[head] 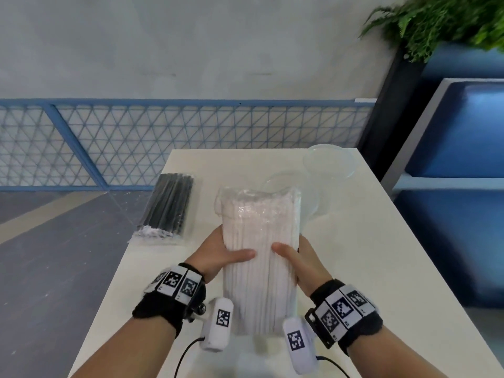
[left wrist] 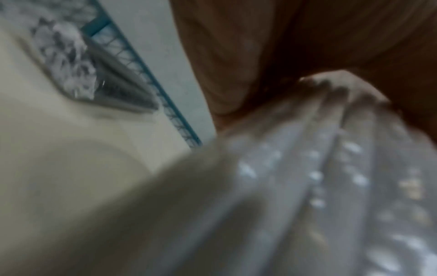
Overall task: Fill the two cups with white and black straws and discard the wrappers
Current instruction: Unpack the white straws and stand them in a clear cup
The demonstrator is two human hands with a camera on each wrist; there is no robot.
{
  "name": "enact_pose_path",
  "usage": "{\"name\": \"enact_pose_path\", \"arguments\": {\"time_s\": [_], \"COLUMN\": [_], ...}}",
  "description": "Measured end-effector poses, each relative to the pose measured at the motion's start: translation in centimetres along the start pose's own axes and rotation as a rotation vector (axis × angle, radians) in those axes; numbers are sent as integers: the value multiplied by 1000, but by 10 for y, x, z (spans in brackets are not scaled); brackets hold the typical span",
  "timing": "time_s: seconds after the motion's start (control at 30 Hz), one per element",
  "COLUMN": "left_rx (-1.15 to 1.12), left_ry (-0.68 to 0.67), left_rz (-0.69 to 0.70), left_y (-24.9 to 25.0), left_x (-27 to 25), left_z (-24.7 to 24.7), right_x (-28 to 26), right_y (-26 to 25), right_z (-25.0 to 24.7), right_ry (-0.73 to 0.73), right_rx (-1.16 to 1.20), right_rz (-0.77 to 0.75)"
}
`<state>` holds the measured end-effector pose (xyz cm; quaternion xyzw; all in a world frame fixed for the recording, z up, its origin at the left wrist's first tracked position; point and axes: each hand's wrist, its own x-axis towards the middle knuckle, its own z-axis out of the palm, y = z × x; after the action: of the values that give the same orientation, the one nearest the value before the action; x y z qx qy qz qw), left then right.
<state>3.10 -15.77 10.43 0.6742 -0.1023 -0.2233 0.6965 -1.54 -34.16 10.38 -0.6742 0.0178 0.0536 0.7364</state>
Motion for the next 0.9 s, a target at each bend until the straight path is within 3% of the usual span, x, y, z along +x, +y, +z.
{"name": "enact_pose_path", "arguments": {"time_s": [0.17, 0.3, 0.47, 0.57, 0.7, 0.83, 0.9], "left_rx": [28, 247, 337, 373, 350, 384, 387], "left_ry": [209, 307, 336, 351, 356, 351, 372], "left_rz": [58, 66, 54, 62, 56, 70, 66], "left_y": [-3, -7, -14, -14, -14, -16, -18], "left_x": [6, 8, 9, 7, 6, 8, 7], "left_z": [7, 12, 14, 15, 17, 20, 20], "right_x": [-5, -5, 1, 2, 1, 0, -4], "right_y": [-5, -12, -16, -20, -36, -45, -40], "right_z": [2, 9, 9, 7, 6, 7, 4], "right_ry": [357, 539, 514, 367, 217, 191, 213], "right_rx": [-350, -293, -176, 26, 210, 343, 217], "right_rz": [-380, -393, -138, -36, -24, -27, -59]}}
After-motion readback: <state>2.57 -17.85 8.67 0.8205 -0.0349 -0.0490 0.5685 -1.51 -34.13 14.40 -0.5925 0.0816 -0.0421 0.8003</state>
